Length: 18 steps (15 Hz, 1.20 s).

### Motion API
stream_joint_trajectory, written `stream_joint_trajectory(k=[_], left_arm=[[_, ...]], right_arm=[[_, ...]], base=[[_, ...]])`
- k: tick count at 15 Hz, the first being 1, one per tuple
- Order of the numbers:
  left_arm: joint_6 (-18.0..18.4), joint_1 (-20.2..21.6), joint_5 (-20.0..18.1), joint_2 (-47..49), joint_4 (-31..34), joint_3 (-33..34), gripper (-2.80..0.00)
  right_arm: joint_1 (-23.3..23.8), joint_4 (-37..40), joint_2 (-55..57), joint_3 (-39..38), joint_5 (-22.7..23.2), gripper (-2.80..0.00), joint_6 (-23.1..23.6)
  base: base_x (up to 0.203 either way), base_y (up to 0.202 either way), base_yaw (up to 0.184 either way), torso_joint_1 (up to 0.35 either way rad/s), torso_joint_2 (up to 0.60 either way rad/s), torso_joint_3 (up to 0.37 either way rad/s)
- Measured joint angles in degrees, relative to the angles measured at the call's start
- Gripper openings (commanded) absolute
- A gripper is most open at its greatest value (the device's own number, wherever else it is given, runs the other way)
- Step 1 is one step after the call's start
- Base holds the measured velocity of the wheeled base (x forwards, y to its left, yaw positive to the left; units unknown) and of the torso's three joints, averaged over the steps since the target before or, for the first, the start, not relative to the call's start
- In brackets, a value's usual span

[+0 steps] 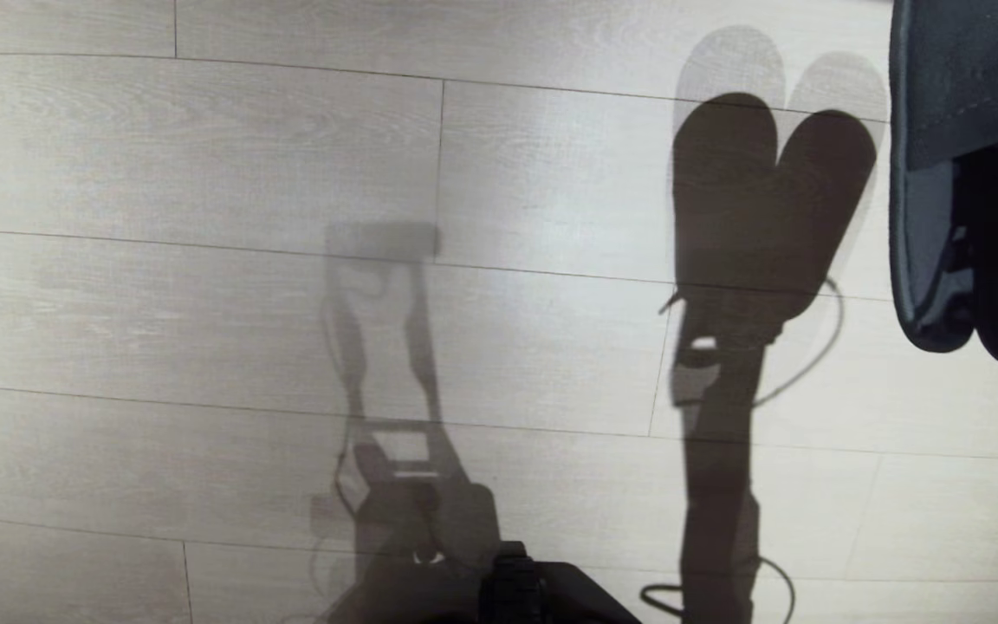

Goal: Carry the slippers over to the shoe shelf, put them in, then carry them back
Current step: Place the slippers into the shoe cabinet

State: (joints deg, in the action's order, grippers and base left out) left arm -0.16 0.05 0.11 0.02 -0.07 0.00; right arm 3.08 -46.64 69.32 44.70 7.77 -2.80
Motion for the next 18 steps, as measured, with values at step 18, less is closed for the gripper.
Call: stream_joint_trajectory(k=[18], left_arm=[[-0.1, 0.0, 0.0, 0.0, 0.0, 0.0, -2.8]], right_arm=[[-1.1, 33.1, -56.3, -36.1, 2.4, -2.8, 2.5]], base=[[0.0, 0.0, 0.0, 0.0, 0.0, 0.0]])
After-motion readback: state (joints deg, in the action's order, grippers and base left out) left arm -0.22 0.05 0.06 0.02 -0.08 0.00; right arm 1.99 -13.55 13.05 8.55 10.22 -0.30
